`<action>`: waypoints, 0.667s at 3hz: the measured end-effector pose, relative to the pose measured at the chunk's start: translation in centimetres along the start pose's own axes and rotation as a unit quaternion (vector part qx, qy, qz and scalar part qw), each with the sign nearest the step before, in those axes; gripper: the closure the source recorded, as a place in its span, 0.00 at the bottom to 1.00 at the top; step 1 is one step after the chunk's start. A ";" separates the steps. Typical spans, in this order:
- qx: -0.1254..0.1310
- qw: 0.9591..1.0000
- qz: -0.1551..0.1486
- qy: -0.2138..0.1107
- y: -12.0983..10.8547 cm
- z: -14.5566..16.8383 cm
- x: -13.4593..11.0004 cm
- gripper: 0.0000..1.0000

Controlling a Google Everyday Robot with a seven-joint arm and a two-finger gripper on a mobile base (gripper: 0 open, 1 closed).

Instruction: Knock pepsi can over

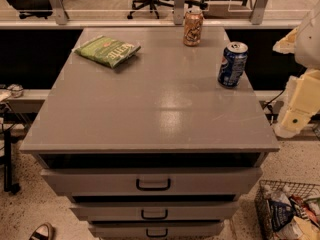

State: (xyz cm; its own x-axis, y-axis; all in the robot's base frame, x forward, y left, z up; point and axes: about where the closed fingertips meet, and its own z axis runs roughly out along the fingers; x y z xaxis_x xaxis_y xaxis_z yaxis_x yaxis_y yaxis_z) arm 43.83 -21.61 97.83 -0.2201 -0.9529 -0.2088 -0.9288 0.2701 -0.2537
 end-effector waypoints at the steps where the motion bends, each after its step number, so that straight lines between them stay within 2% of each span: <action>1: 0.000 1.000 0.000 0.000 0.0 0.0 0.0 0.00; 2: 0.002 1.000 0.002 -0.011 -0.5 0.4 0.2 0.00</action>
Offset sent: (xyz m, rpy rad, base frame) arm 0.0125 -0.0077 -0.0123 0.0517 -0.0023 0.0056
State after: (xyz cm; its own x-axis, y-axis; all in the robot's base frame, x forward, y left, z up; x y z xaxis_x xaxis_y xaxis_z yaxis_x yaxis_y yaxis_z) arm 44.32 -21.86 97.57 -0.2162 -0.9488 -0.2303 -0.9268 0.2736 -0.2572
